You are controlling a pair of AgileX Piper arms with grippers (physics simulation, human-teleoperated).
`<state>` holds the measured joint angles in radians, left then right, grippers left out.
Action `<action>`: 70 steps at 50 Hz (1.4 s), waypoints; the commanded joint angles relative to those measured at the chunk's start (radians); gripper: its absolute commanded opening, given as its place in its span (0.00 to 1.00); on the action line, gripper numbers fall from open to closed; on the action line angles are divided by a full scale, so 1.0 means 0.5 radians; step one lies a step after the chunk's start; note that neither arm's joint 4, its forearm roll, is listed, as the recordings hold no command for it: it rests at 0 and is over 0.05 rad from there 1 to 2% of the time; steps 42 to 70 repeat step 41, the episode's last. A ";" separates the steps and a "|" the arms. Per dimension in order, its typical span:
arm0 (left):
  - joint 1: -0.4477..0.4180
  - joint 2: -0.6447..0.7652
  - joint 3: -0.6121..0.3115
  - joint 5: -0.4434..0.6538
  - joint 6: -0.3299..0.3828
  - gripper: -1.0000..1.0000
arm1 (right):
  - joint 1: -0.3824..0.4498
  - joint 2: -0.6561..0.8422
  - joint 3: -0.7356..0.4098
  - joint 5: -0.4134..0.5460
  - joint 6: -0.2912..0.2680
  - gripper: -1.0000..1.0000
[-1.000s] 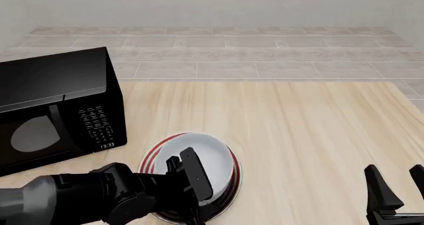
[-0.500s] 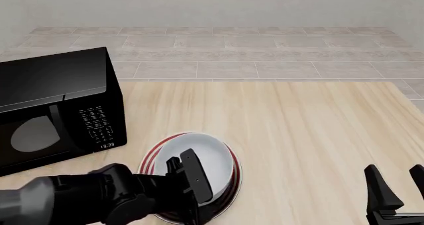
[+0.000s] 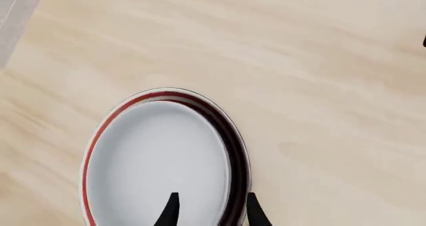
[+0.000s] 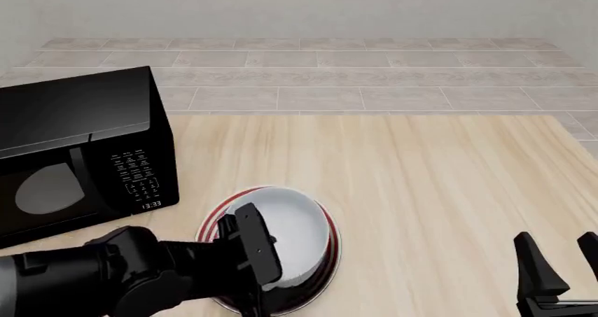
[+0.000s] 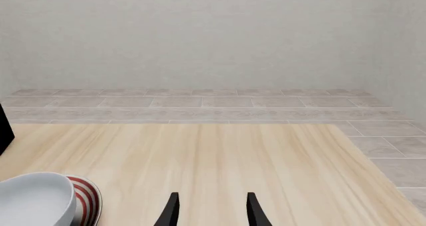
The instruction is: Pick up the white bowl and put it on the plate.
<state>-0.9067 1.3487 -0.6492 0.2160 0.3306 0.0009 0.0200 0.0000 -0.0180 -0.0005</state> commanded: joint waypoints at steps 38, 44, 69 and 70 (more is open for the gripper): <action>0.211 -1.008 0.212 0.454 0.160 1.00 | -0.001 -0.010 -0.001 0.011 0.000 1.00; 0.221 -1.069 0.198 0.492 0.153 1.00 | -0.001 -0.010 -0.001 0.011 0.000 1.00; 0.221 -1.069 0.198 0.492 0.153 1.00 | -0.001 -0.010 -0.001 0.011 0.000 1.00; 0.221 -1.069 0.198 0.492 0.153 1.00 | -0.001 -0.010 -0.001 0.011 0.000 1.00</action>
